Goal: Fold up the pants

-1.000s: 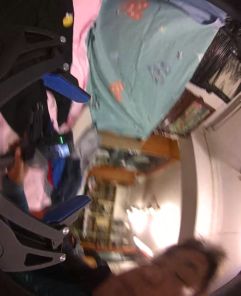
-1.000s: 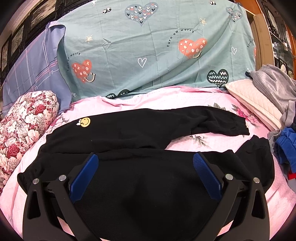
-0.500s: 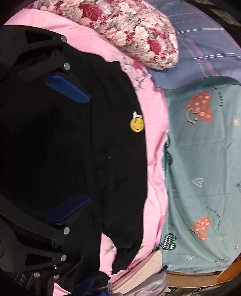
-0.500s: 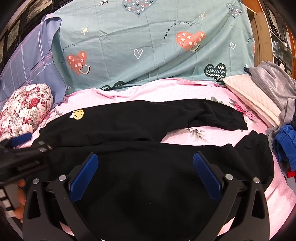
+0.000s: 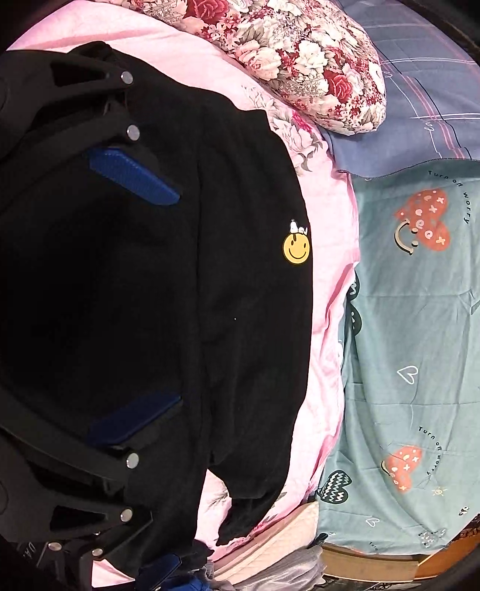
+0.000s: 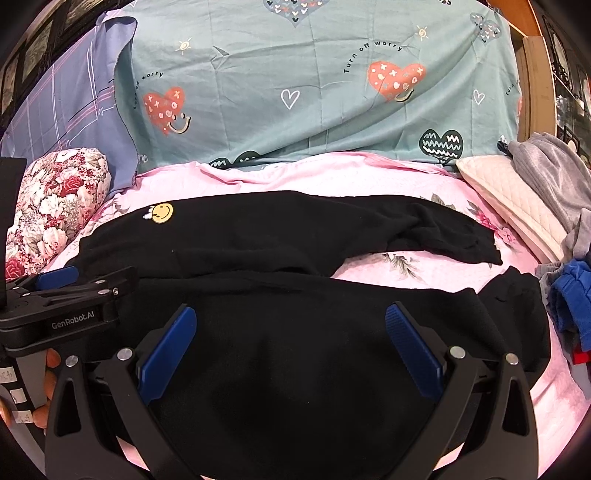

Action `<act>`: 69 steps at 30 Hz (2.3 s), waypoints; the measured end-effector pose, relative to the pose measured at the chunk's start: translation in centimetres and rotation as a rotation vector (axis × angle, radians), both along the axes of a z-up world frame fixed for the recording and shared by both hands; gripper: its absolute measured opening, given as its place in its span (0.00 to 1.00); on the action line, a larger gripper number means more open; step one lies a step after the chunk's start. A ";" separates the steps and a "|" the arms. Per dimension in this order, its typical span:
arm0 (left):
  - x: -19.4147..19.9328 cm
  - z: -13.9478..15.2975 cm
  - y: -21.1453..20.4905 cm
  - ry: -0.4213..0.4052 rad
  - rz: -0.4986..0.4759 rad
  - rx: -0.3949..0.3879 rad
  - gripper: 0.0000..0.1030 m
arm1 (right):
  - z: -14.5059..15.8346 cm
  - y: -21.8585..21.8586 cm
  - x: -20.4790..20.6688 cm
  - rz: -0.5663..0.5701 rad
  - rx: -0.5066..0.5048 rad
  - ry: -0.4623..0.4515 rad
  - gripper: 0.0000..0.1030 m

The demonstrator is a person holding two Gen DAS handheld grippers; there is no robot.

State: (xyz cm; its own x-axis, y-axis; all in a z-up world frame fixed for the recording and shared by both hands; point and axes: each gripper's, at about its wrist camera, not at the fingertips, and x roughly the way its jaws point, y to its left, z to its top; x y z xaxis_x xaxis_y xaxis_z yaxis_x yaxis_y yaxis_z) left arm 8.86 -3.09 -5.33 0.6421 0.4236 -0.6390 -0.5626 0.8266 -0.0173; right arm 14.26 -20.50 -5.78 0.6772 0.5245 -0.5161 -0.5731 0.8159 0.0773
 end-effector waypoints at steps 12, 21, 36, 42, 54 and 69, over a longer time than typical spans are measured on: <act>0.6 -1.7 -0.1 0.039 0.021 0.018 0.98 | 0.0 0.0 0.0 0.000 -0.002 0.000 0.99; 0.0 -1.8 0.3 0.074 0.059 -0.009 0.98 | 0.1 0.0 -0.1 0.012 -0.005 -0.008 0.99; -13.4 0.1 6.4 0.076 0.061 -0.345 0.98 | 0.1 -17.2 3.5 -0.062 -0.067 0.342 0.99; -14.0 -1.9 5.6 0.118 0.001 -0.473 0.98 | -3.1 -22.0 6.3 -0.140 0.167 0.614 0.99; -14.8 -3.5 6.8 0.093 0.040 -0.610 0.98 | -5.4 -19.6 10.1 -0.097 0.386 0.761 0.96; -15.2 -6.0 10.4 0.021 0.128 -0.765 0.98 | -5.2 -20.6 10.0 -0.034 0.526 0.734 0.05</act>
State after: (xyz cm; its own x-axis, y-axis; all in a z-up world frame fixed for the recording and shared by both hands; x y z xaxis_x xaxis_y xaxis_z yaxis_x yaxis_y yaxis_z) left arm -6.31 7.29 -11.32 0.6028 -0.0703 -0.7948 -0.6591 0.5176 -0.5457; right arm 24.28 -41.15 -10.99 0.2916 0.8008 -0.5231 -0.2090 0.5870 0.7821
